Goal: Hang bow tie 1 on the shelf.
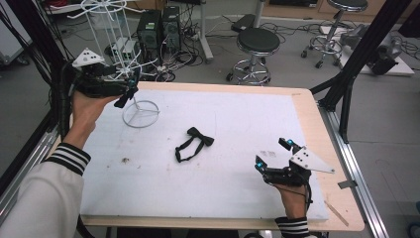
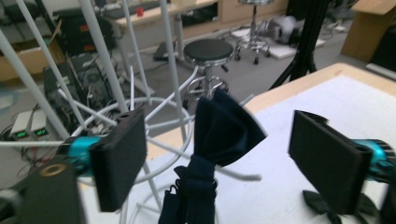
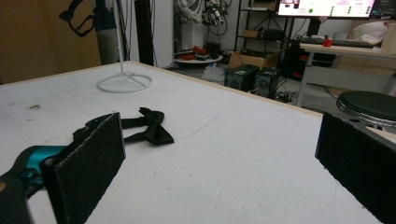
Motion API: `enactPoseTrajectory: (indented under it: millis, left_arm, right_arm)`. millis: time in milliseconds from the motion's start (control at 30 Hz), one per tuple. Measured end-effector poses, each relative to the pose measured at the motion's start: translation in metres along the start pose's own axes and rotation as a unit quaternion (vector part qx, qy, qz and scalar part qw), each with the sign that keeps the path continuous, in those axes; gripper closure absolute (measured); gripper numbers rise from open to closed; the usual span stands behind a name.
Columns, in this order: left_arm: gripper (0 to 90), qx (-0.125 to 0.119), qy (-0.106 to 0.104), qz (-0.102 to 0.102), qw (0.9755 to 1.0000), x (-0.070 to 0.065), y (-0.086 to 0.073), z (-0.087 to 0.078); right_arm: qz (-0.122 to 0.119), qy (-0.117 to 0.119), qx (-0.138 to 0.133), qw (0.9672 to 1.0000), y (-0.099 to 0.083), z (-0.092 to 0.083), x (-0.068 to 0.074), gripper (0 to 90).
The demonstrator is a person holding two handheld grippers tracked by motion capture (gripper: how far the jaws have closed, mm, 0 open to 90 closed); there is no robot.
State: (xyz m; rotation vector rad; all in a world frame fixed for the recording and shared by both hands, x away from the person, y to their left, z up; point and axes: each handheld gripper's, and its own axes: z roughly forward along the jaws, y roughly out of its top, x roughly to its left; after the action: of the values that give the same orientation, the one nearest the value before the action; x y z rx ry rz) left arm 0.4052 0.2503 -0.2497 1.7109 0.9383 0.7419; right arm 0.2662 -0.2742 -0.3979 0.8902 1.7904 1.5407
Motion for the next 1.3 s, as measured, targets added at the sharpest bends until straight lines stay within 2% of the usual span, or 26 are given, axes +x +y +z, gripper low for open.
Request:
enactPoseTrajectory:
  millis: [133, 300, 467, 533, 667, 767, 833, 933, 1067, 1300]
  left_arm:
    - [12.7, -0.014, -0.018, 0.011, 0.9997, -0.003, 0.0, -0.007]
    - [12.7, -0.04, -0.031, 0.014, 0.9986, -0.005, -0.003, -0.016]
    - [12.7, -0.049, -0.042, 0.025, 0.9976, -0.008, -0.009, -0.023]
    - [12.7, -0.056, -0.054, 0.027, 0.9966, -0.011, -0.012, -0.025]
    - [12.3, -0.058, -0.074, 0.045, 0.9946, -0.017, -0.018, -0.029]
    - [12.2, -0.059, -0.087, 0.049, 0.9932, -0.022, -0.024, -0.033]
    - [12.2, -0.07, -0.096, 0.049, 0.9917, -0.026, -0.03, -0.036]
    - [12.2, -0.081, -0.104, 0.051, 0.9899, -0.031, -0.041, -0.043]
    - [12.2, -0.092, -0.117, 0.052, 0.9876, -0.035, -0.054, -0.049]
    - [12.2, -0.113, -0.135, 0.047, 0.9832, -0.039, -0.072, -0.054]
  right_arm:
    - [0.006, 0.003, -0.001, 1.0, 0.0, 0.0, -0.001, 0.8]
    - [0.01, -0.001, -0.003, 0.9999, -0.001, 0.002, -0.003, 0.7]
    - [0.022, -0.007, 0.004, 0.9997, -0.003, 0.001, -0.006, 0.8]
    - [0.02, -0.01, 0.002, 0.9997, -0.003, 0.0, -0.006, 0.8]
    - [0.017, -0.011, 0.005, 0.9998, -0.003, -0.001, -0.005, 0.7]
    - [0.017, -0.012, 0.006, 0.9998, -0.003, -0.002, -0.003, 0.7]
    - [0.014, -0.014, 0.007, 0.9998, -0.003, -0.003, -0.002, 0.8]
    - [0.007, -0.022, -0.009, 0.9997, -0.008, -0.005, -0.001, 0.8]
    - [0.021, -0.024, -0.007, 0.9995, -0.018, -0.008, -0.002, 0.8]
    - [0.021, -0.028, -0.018, 0.9992, -0.028, -0.01, -0.001, 0.8]
